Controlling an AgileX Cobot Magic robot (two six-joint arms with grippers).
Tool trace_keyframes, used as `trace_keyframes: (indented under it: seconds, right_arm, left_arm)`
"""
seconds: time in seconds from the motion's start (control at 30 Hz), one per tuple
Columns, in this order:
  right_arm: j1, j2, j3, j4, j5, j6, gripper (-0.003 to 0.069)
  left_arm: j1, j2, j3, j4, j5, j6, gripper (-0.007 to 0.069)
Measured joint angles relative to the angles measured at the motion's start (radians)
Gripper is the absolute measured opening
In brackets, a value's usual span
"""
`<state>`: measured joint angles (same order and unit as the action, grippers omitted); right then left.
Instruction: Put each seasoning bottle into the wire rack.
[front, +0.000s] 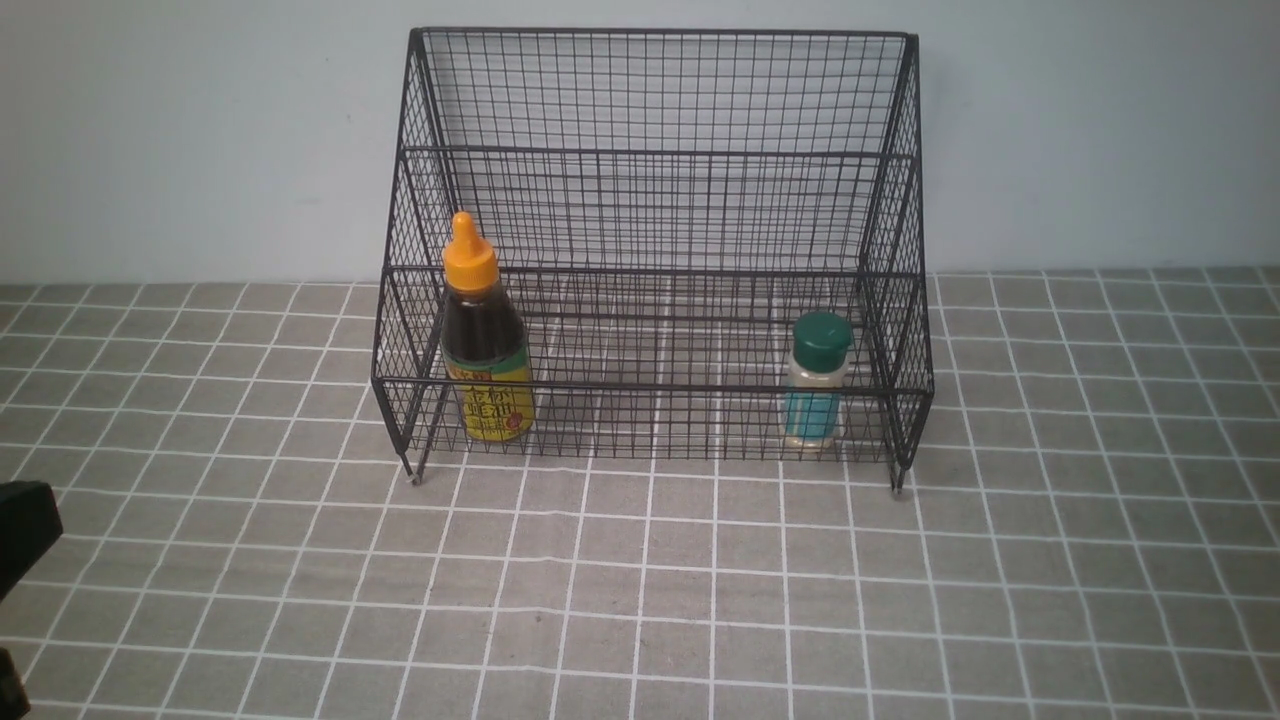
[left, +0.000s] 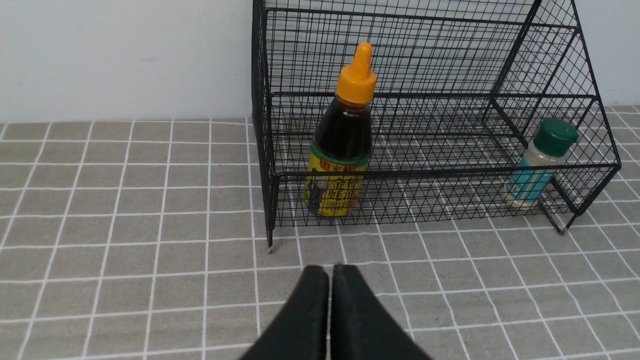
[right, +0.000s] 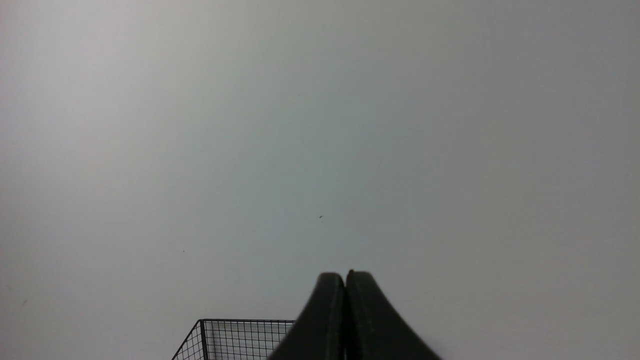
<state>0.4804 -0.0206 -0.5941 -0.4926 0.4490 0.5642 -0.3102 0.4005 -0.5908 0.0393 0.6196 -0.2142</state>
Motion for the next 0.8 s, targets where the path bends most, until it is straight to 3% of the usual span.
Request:
trace_keyframes:
  seconds: [0.47, 0.67, 0.8]
  right_arm:
    - [0.000, 0.000, 0.001, 0.000, -0.001, 0.000, -0.0012]
    - [0.000, 0.000, 0.001, 0.000, -0.001, 0.000, -0.0012]
    - [0.000, 0.000, 0.001, 0.000, -0.001, 0.000, -0.0012]
  left_arm:
    - [0.035, -0.076, 0.057, 0.008, -0.037, 0.063, -0.0007]
    - [0.178, -0.285, 0.323, -0.039, -0.173, 0.194, -0.0007]
    - [0.222, -0.382, 0.464, -0.039, -0.197, 0.227, -0.0007]
